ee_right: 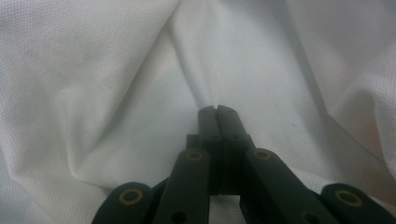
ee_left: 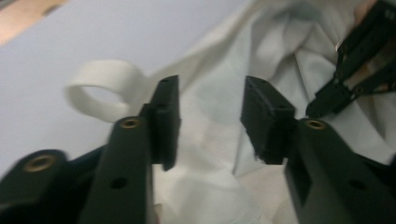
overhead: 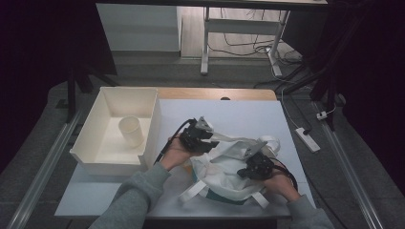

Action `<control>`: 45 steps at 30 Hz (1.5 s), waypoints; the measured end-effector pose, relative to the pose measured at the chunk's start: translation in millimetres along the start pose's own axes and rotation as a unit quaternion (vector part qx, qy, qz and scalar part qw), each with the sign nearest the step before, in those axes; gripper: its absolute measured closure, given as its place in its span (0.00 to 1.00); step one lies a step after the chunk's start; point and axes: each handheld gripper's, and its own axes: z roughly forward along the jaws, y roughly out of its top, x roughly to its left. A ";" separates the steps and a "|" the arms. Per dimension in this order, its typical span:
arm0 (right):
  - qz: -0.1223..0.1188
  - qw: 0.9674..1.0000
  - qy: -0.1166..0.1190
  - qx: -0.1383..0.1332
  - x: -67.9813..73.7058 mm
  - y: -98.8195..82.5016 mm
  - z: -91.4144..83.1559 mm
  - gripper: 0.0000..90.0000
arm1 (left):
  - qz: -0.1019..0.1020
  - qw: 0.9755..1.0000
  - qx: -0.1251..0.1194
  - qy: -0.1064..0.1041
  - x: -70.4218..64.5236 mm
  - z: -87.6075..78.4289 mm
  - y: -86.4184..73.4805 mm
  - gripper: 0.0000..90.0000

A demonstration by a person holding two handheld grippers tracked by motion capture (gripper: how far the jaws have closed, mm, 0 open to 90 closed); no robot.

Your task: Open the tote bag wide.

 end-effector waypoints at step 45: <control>-0.094 0.995 -0.017 -0.009 50.1 2.2 -23.4 1.00 | -0.027 0.998 0.028 0.054 29.8 42.0 -1.4 0.98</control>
